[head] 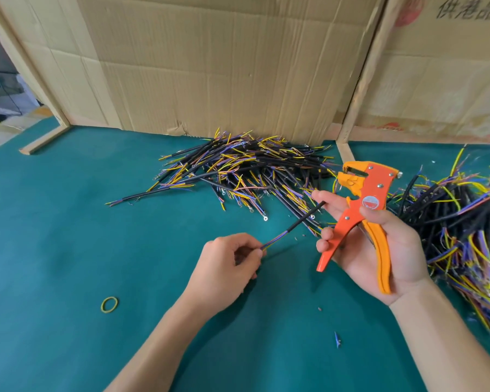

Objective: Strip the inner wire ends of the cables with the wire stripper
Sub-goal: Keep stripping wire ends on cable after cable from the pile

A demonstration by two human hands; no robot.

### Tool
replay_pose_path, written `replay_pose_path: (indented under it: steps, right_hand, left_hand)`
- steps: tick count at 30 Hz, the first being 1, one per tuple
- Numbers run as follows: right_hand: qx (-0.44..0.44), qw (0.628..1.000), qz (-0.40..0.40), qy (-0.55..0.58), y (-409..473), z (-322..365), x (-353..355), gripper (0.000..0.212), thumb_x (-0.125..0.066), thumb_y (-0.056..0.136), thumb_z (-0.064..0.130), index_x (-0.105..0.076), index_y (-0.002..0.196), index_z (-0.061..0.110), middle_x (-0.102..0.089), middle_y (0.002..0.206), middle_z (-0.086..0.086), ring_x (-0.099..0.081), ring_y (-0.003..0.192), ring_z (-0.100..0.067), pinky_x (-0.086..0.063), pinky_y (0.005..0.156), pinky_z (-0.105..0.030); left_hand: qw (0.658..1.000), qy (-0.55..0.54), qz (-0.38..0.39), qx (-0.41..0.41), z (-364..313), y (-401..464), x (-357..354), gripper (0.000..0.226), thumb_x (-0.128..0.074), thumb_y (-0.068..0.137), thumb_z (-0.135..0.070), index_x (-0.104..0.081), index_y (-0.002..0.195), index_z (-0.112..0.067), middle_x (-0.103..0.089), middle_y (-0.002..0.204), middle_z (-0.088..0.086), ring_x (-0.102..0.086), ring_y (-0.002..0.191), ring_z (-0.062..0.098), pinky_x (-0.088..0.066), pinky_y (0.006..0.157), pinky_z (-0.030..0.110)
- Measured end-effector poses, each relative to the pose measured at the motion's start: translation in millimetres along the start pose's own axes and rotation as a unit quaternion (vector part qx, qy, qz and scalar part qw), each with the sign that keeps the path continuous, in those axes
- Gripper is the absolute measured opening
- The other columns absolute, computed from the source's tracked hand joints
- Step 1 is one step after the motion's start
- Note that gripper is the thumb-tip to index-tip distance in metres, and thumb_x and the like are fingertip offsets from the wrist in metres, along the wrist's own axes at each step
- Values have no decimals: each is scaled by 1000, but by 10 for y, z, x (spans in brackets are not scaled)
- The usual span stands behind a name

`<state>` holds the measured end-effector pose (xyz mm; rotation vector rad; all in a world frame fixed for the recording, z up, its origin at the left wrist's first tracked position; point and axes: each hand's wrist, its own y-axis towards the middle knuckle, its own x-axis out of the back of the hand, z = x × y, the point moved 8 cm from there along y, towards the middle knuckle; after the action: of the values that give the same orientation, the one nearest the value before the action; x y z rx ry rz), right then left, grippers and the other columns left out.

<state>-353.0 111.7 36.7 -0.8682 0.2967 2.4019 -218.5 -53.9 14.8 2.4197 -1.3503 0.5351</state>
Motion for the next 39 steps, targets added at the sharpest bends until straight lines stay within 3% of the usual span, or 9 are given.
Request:
replay_pose_path:
  steps: [3,6,9,12,18,27,31,35,39]
  right_hand:
    - [15,1000,-13,18,-21,69,82,62,-54,87,33,-59,137,-3,-54,150,-11,-61,75,-24,-56,72,-37]
    - [18,1000,-18,15,-26,95,119,60,-52,89,32,-59,137,-3,-54,149,-12,-61,76,-24,-56,74,-36]
    - [10,1000,-6,-5,-12,64,90,63,-65,83,33,-61,136,-1,-54,150,-12,-62,77,-26,-54,75,-38]
    - [-1,1000,8,-26,-1,30,64,72,-76,75,37,-62,135,0,-54,150,-11,-62,77,-26,-53,77,-38]
    - [-36,999,14,-22,-17,-38,58,73,-77,75,37,-61,136,0,-55,145,-20,-63,78,-28,-54,76,-40]
    - [-71,996,28,-46,-30,-169,-46,58,-65,83,32,-64,134,5,-56,147,-14,-64,76,-26,-56,73,-40]
    - [-86,992,50,-73,-20,-251,-130,74,-81,72,39,-63,136,7,-56,148,-12,-65,76,-27,-56,74,-41]
    - [-92,991,41,-89,-19,-297,-156,78,-85,67,41,-64,136,9,-56,148,-10,-65,76,-29,-56,74,-42]
    - [-89,993,16,-81,-10,-294,-109,70,-82,70,34,-65,135,10,-58,146,-9,-65,76,-30,-57,72,-41]
  left_hand:
    - [998,20,-56,-20,22,42,202,19,-69,90,-12,-72,80,-27,-66,61,-12,-52,44,0,-42,50,14]
    - [994,-62,-94,4,113,77,364,17,-72,89,-15,-74,79,-29,-69,62,-1,-54,46,12,-45,48,21]
    - [977,-162,-131,35,183,83,465,20,-71,88,-6,-77,77,-22,-71,68,7,-59,56,20,-46,49,27]
    - [958,-241,-150,49,201,75,520,25,-67,90,2,-77,76,-16,-70,74,10,-66,62,17,-46,46,23]
    - [891,-408,-187,63,227,59,573,18,-58,97,-2,-67,84,-11,-74,83,11,-74,77,19,-53,54,20]
    - [807,-556,-161,113,322,108,502,21,-48,104,-9,-58,86,-14,-75,100,19,-75,99,29,-59,68,24]
    - [771,-600,-170,131,375,118,519,20,-48,103,-9,-57,86,-13,-74,103,22,-75,97,29,-60,72,26]
    - [769,-602,-171,130,367,109,534,21,-47,104,-13,-55,86,-18,-75,99,17,-75,87,26,-60,69,28]
    - [799,-566,-153,134,352,114,537,19,-47,102,-14,-54,85,-19,-73,85,12,-74,76,25,-59,64,26]
